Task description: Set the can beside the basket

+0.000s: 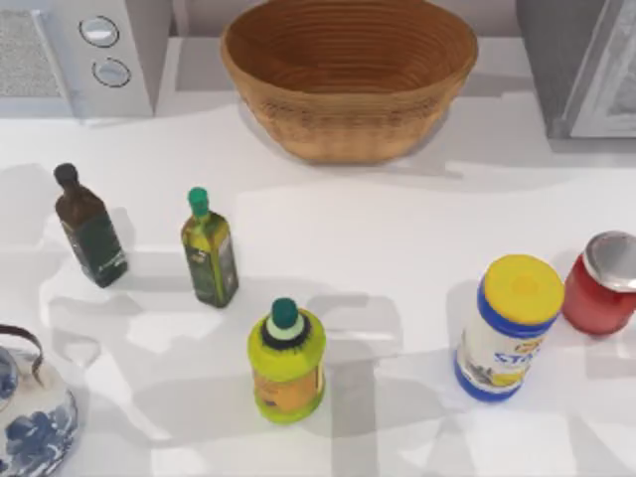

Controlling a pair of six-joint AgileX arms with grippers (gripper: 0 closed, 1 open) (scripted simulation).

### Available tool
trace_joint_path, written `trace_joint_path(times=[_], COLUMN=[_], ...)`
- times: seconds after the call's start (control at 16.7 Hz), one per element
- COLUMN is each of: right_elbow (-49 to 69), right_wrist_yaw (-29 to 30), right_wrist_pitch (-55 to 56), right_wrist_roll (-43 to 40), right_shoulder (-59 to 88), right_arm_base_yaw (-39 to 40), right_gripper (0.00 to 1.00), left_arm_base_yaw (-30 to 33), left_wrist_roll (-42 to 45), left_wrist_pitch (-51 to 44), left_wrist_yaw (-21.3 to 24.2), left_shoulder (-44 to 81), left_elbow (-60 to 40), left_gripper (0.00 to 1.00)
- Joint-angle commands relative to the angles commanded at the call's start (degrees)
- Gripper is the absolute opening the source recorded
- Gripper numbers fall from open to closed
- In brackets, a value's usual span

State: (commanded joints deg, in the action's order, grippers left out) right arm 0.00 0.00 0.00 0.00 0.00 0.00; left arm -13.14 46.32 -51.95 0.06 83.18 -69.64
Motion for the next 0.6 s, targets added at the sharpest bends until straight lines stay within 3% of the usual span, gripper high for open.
trace_joint_path(times=[0.3,0.6], right_elbow=[0.0,0.0], right_wrist_yaw=[0.0,0.0], right_wrist_pitch=[0.0,0.0], right_wrist_roll=[0.0,0.0], right_shoulder=[0.0,0.0], right_arm_base_yaw=[0.0,0.0], right_gripper=[1.0,1.0], left_arm_base_yaw=[-3.72,-5.61], left_wrist_roll=[12.3,18.75], left_wrist_pitch=[-13.45,-20.19], left_wrist_yaw=[-0.21,-0.03], left_shoulder=[21.74,32.81], left_elbow=[-18.48,-28.72], left_gripper=[1.0,1.0])
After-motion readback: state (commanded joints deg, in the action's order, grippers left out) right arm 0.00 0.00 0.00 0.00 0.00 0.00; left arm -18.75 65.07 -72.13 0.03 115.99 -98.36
